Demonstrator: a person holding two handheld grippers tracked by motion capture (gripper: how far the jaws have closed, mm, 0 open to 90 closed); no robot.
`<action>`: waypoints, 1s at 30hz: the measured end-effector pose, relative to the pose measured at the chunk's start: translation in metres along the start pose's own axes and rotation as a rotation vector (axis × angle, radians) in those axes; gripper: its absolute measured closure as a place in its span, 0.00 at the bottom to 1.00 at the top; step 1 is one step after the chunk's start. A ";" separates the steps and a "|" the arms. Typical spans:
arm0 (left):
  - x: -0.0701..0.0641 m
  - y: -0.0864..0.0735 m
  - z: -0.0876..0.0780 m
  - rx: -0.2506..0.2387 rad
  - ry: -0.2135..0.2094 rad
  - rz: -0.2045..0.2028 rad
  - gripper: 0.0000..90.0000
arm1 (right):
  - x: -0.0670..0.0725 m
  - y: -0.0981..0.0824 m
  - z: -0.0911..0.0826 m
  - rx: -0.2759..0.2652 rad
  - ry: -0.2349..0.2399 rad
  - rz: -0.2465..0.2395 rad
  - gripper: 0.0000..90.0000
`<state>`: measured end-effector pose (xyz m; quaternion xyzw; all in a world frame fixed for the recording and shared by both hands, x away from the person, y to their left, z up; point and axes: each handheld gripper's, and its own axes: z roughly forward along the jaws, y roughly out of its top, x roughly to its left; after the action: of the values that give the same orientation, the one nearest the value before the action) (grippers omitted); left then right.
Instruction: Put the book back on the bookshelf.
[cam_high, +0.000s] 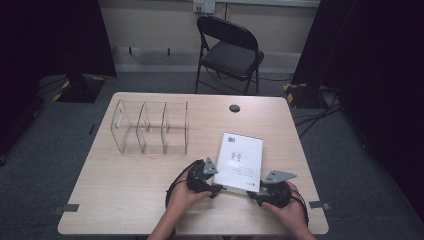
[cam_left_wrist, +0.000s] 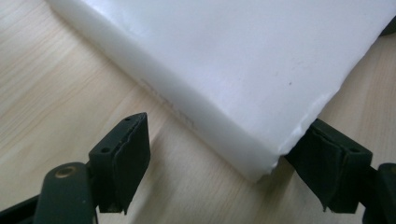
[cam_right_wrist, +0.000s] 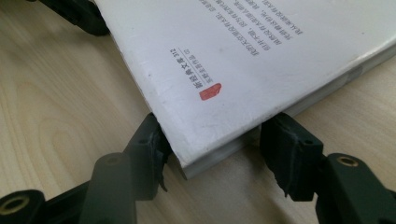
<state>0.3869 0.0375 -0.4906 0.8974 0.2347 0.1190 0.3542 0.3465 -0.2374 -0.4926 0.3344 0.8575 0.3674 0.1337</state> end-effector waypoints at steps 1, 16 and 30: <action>0.000 0.001 0.001 0.001 -0.007 0.004 0.24 | 0.000 0.000 0.000 0.004 0.000 0.000 0.49; -0.003 0.008 0.002 0.041 -0.017 0.023 0.26 | -0.005 0.004 -0.006 0.002 0.051 0.027 0.56; -0.003 0.008 0.005 0.034 0.003 -0.017 0.19 | -0.002 0.016 -0.012 -0.077 0.089 0.038 0.68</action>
<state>0.3890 0.0278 -0.4892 0.9011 0.2449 0.1136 0.3394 0.3499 -0.2373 -0.4724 0.3285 0.8413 0.4172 0.1014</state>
